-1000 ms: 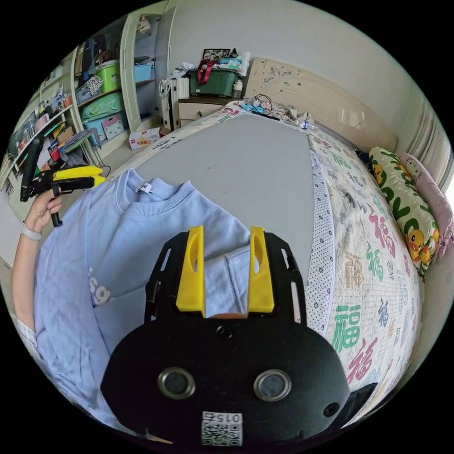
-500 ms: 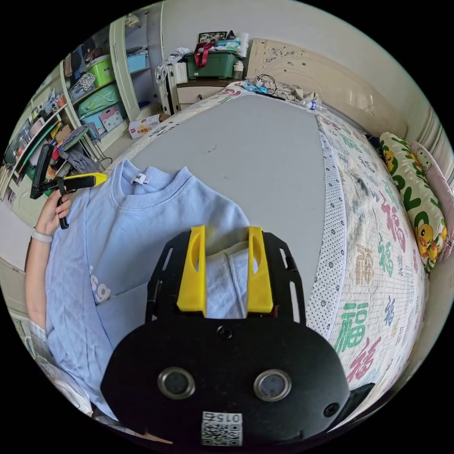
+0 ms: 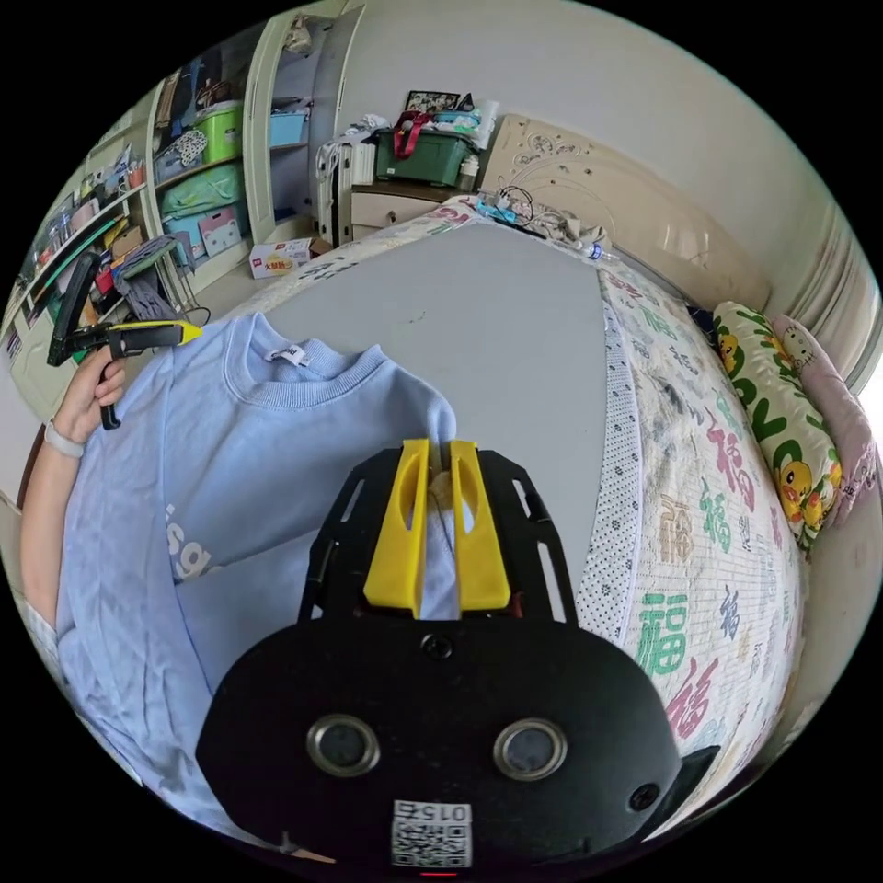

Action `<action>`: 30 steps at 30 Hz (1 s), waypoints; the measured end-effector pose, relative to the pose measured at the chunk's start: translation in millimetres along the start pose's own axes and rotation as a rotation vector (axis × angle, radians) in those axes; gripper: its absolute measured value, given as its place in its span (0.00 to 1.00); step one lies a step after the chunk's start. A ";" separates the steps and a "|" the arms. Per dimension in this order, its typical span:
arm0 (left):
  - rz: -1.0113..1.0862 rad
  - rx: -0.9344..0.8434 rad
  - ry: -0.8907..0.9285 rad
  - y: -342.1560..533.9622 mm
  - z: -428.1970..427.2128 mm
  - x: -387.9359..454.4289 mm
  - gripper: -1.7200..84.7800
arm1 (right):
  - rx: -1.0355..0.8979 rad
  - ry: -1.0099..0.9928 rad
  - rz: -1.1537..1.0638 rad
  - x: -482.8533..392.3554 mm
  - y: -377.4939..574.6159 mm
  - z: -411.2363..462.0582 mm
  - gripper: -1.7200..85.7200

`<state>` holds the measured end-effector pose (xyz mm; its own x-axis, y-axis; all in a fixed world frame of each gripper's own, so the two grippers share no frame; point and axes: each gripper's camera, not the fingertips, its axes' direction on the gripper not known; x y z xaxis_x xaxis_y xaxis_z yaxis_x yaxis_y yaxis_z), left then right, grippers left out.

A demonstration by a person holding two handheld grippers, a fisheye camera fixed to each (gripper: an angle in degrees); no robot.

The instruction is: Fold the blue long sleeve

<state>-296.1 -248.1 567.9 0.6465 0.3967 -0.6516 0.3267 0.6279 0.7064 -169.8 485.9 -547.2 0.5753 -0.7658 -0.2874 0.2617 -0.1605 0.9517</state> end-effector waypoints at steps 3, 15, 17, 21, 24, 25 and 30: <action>0.050 0.018 -0.082 -1.9 -43.4 38.7 0.02 | 0.048 0.045 0.044 7.4 25.0 -36.5 0.07; 0.224 0.269 -0.024 106.6 -307.3 207.4 0.02 | 0.266 -0.170 -0.029 -11.5 239.9 -219.3 0.07; 0.226 0.332 0.074 155.5 -349.8 220.5 0.02 | 0.330 -0.210 -0.055 -17.4 301.7 -252.7 0.07; 0.278 0.433 0.248 310.1 -431.3 243.8 0.02 | 0.357 -0.209 -0.169 -39.4 461.7 -297.1 0.06; 0.261 0.425 0.352 405.6 -442.0 248.0 0.02 | 0.267 -0.195 -0.268 -54.3 533.8 -291.5 0.05; 0.254 0.399 0.370 417.3 -439.3 248.9 0.02 | 0.223 -0.210 -0.288 -56.0 539.8 -289.2 0.05; 0.204 0.388 0.337 461.3 -441.4 274.9 0.03 | 0.101 -0.332 -0.376 -83.8 565.7 -297.0 0.15</action>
<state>-272.0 446.2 592.6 0.4872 0.7171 -0.4984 0.4891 0.2488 0.8360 160.1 644.2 -16.8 0.1741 -0.7977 -0.5774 0.3174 -0.5097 0.7997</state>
